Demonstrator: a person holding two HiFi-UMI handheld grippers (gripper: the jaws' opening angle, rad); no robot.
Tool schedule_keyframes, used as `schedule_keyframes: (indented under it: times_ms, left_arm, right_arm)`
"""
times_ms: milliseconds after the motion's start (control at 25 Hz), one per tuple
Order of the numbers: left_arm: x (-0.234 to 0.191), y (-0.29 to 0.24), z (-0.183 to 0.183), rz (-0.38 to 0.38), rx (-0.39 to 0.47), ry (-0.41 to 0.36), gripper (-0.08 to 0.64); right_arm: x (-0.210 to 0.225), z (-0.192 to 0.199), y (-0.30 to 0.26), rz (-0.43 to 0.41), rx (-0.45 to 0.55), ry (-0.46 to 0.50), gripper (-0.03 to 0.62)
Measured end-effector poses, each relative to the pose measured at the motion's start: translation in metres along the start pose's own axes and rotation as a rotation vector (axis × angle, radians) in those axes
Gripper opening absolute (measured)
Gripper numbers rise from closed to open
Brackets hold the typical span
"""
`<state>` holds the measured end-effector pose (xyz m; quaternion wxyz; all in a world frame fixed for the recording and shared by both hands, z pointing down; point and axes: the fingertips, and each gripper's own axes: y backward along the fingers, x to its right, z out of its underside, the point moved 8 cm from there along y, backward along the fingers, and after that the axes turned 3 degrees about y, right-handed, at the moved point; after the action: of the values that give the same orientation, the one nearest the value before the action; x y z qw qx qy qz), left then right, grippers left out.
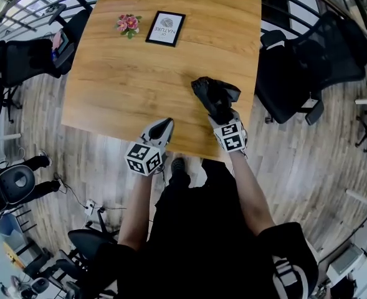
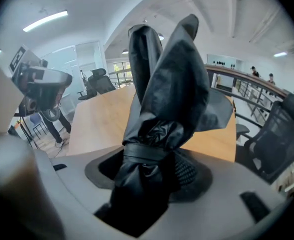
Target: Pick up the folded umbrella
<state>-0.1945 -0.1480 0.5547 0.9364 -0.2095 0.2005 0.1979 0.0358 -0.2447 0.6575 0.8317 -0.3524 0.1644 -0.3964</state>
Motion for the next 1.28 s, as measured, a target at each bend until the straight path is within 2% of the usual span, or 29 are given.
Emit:
schedule_keyframes:
  times_ms: [280,720,1040,1280]
  left_arm:
    - [0.0,0.013,-0.012,0.019,0.04,-0.02,0.032]
    - [0.001,0.042,-0.03,0.038,0.124,-0.049,0.032]
    - [0.002,0.072,-0.034,0.048,0.143,-0.077,0.032]
    - [0.0,0.097,-0.033,0.058,0.157,-0.102,0.032]
  right_arm:
    - [-0.009,-0.037,0.025,0.043,0.098,0.006,0.27]
    - [-0.033,-0.06,0.059,0.062,0.177,0.021,0.27]
    - [-0.045,-0.084,0.095,0.124,0.277,0.003,0.27]
    - [-0.069,-0.097,0.113,0.145,0.335,0.011,0.27]
